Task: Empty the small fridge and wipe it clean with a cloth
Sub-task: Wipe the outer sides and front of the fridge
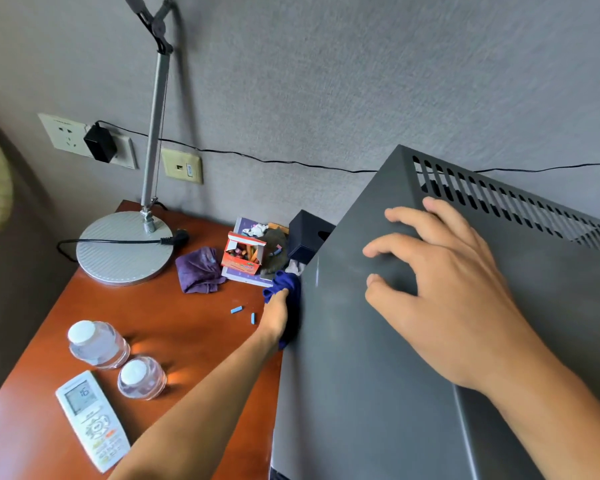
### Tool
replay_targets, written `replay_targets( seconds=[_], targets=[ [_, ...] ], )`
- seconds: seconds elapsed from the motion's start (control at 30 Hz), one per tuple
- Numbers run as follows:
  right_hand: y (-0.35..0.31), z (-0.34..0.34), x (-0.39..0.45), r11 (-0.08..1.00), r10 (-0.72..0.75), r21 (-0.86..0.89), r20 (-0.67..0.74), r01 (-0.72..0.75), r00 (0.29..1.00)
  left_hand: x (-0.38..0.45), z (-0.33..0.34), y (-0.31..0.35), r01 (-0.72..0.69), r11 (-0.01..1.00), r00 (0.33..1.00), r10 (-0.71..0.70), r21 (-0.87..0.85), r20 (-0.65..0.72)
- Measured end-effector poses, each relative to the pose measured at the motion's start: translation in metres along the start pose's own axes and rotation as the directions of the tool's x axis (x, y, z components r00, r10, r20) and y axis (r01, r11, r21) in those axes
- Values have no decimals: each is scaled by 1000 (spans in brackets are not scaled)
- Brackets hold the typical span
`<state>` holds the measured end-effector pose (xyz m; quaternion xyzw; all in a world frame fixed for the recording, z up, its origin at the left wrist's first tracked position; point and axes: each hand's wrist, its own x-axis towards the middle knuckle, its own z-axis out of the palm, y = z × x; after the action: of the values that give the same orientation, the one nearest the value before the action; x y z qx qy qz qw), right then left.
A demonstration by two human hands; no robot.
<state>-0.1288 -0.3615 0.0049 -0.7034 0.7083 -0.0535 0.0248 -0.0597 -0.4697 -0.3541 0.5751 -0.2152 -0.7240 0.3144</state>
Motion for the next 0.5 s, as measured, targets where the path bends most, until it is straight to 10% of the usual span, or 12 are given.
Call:
replay_targets(
  seconds=[0.1, 0.3, 0.5],
  targets=[
    [-2, 0, -1, 1000, -4, -17, 2, 4, 1000, -76, 0, 19, -18, 999, 993, 23, -42, 119],
    [-1, 1, -2, 999, -15, -43, -17, 14, 1000, -137, 25, 79, -546, 836, 823, 523, 52, 221],
    [3, 3, 1, 999, -30, -42, -23, 29, 999, -32, 15, 56, -261, 933, 965, 249, 249, 81]
  ],
)
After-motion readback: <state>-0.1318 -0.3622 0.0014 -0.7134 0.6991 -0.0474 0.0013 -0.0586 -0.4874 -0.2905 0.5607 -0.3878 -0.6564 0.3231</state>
